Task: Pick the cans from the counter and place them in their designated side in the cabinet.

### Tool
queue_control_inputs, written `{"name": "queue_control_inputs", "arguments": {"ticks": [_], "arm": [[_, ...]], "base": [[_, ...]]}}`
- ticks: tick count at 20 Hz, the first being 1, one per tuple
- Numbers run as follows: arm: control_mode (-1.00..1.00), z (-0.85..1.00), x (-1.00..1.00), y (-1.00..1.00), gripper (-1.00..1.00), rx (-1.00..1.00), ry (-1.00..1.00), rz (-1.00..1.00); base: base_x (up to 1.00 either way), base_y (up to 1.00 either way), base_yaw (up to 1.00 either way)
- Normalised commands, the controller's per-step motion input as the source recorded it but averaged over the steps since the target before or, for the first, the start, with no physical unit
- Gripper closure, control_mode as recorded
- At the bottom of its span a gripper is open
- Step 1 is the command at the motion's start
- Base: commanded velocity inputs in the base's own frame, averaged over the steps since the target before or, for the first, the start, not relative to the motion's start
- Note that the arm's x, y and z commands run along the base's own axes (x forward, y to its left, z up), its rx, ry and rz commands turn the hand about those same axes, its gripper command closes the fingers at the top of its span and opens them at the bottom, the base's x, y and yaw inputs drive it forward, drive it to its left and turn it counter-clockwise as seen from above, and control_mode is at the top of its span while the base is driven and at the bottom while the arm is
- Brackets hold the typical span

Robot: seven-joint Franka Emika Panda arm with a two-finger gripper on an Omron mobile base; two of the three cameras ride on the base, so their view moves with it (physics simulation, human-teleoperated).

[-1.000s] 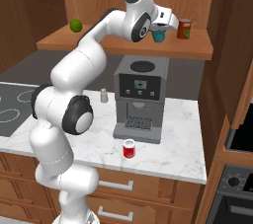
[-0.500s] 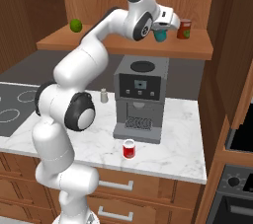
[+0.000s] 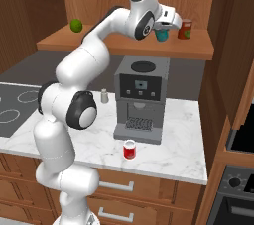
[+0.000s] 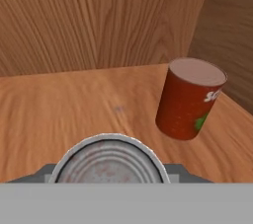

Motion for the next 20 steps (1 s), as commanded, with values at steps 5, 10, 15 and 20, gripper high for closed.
{"name": "queue_control_inputs", "arguments": {"ticks": [5,10,15,20], "arm": [[-1.00,-0.12,0.06,-0.03,-1.00,0.00,0.00,0.00],[-1.00,-0.08,0.06,-0.08,-1.00,0.00,-0.02,0.00],[-1.00,-0.07,0.06,-0.11,-1.00,0.00,-0.04,0.00],[-1.00,-0.01,0.05,-0.04,-1.00,0.00,-0.10,0.00]], "base": [[0.00,0.00,0.00],[0.00,0.00,0.00],[0.00,0.00,0.00],[0.00,0.00,0.00]]}}
